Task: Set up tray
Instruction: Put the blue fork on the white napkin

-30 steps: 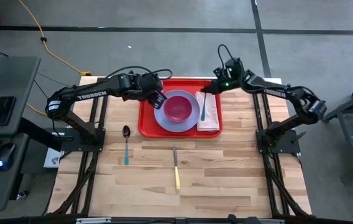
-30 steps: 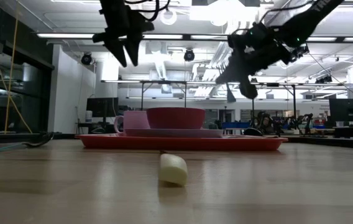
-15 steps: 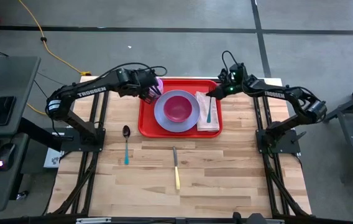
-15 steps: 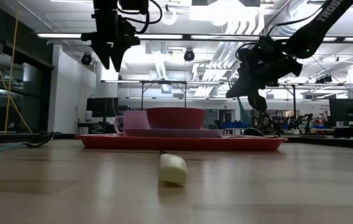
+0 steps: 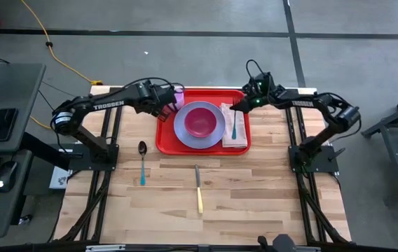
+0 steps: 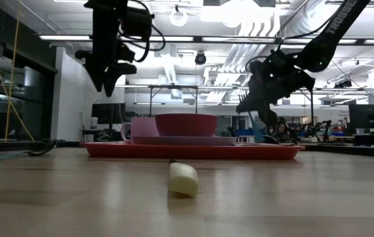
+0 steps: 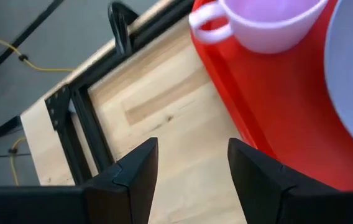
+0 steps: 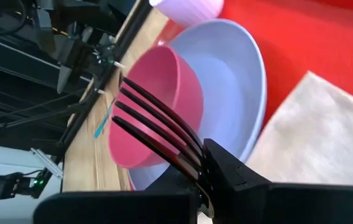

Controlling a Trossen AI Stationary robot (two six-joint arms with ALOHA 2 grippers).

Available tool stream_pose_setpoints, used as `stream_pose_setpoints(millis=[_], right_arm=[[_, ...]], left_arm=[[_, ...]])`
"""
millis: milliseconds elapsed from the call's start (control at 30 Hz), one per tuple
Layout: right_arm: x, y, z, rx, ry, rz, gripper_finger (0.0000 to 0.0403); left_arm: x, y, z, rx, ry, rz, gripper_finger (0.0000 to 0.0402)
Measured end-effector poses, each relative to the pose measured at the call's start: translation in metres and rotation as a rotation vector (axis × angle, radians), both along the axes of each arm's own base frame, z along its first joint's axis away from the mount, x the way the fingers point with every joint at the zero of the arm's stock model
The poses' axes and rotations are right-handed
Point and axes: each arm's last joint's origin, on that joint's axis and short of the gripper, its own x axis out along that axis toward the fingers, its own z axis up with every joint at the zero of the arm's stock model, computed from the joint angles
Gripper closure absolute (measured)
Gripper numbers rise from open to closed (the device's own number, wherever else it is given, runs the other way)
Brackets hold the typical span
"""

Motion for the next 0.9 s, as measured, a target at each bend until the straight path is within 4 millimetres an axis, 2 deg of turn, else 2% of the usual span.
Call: stream_pose_setpoints(millis=[400, 900], right_arm=[[0.005, -0.008, -0.027, 0.071, 0.012, 0.028, 0.0403], [0.002, -0.010, -0.033, 0.034, 0.080, -0.021, 0.0402]], left_arm=[[-0.004, -0.002, -0.013, -0.012, 0.023, 0.008, 0.0181], [-0.004, -0.002, -0.013, -0.004, 0.024, 0.009, 0.0181]])
